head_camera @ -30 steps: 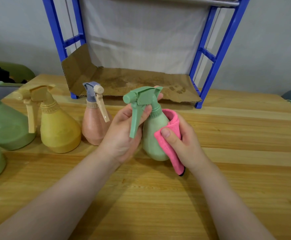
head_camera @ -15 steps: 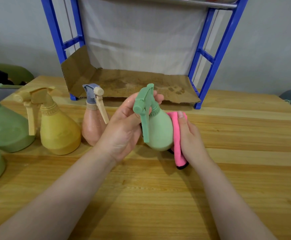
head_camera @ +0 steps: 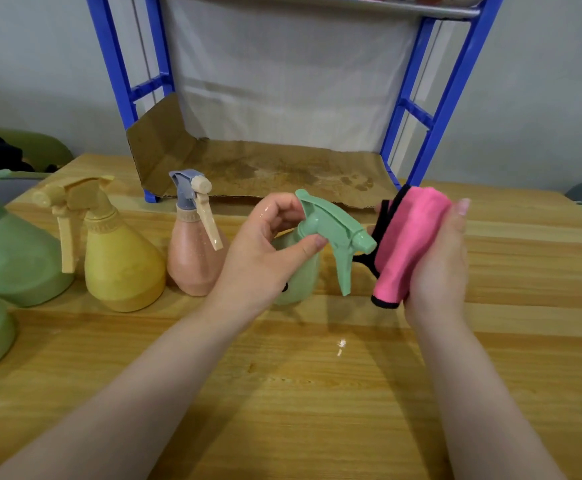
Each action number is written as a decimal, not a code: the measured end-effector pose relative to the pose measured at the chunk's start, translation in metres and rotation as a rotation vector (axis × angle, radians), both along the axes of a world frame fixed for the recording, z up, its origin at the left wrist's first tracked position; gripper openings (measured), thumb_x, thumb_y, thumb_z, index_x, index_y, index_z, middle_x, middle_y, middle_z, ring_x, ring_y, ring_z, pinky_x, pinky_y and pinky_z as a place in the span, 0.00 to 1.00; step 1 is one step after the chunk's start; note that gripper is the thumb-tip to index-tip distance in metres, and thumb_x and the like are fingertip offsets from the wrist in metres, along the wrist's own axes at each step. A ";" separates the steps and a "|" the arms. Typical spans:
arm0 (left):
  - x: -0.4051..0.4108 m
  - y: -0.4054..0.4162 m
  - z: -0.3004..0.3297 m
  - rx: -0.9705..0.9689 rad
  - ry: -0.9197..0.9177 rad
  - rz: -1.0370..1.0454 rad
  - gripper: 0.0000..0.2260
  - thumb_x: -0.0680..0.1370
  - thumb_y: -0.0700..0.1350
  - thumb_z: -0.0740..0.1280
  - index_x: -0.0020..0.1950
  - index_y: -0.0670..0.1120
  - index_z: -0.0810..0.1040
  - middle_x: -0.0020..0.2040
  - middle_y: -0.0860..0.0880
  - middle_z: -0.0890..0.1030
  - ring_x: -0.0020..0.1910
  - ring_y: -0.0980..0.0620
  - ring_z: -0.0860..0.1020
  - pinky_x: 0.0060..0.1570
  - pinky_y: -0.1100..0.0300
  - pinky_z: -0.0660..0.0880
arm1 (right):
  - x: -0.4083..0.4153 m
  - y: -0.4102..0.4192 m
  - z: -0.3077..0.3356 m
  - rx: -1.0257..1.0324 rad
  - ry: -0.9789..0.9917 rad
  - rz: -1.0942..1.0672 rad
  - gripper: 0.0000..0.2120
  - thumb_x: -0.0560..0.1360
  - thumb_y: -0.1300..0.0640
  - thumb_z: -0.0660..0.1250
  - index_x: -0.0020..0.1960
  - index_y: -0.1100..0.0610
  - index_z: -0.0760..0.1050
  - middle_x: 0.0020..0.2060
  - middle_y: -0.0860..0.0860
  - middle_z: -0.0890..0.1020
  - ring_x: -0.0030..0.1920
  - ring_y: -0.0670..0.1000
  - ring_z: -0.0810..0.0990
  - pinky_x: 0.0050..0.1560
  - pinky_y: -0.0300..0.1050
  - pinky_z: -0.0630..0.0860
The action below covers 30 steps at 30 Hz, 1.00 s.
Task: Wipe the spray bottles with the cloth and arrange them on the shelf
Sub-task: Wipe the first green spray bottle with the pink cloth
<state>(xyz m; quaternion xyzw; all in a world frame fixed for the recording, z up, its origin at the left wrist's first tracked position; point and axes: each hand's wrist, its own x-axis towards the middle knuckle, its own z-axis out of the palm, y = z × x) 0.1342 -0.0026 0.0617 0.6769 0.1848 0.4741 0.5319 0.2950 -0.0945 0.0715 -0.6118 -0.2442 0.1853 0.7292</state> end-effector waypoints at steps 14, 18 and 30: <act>0.004 -0.020 -0.005 0.431 0.279 0.329 0.14 0.72 0.47 0.72 0.56 0.50 0.76 0.48 0.60 0.79 0.50 0.58 0.78 0.53 0.50 0.76 | -0.024 -0.001 -0.016 0.037 -0.787 0.179 0.14 0.76 0.41 0.63 0.58 0.46 0.73 0.48 0.33 0.80 0.47 0.39 0.81 0.46 0.32 0.74; 0.004 -0.018 -0.008 0.440 0.294 0.311 0.14 0.73 0.45 0.71 0.58 0.50 0.76 0.49 0.62 0.78 0.51 0.59 0.78 0.52 0.52 0.76 | -0.022 0.000 -0.020 -0.042 -0.934 0.094 0.17 0.74 0.41 0.69 0.57 0.50 0.76 0.47 0.41 0.80 0.47 0.42 0.79 0.46 0.36 0.75; 0.006 -0.026 -0.010 0.516 0.341 0.334 0.13 0.75 0.49 0.71 0.58 0.51 0.75 0.51 0.64 0.76 0.53 0.64 0.74 0.56 0.54 0.75 | -0.024 0.002 -0.016 -0.096 -1.043 -0.219 0.21 0.82 0.42 0.52 0.33 0.48 0.67 0.25 0.39 0.65 0.24 0.41 0.64 0.29 0.28 0.63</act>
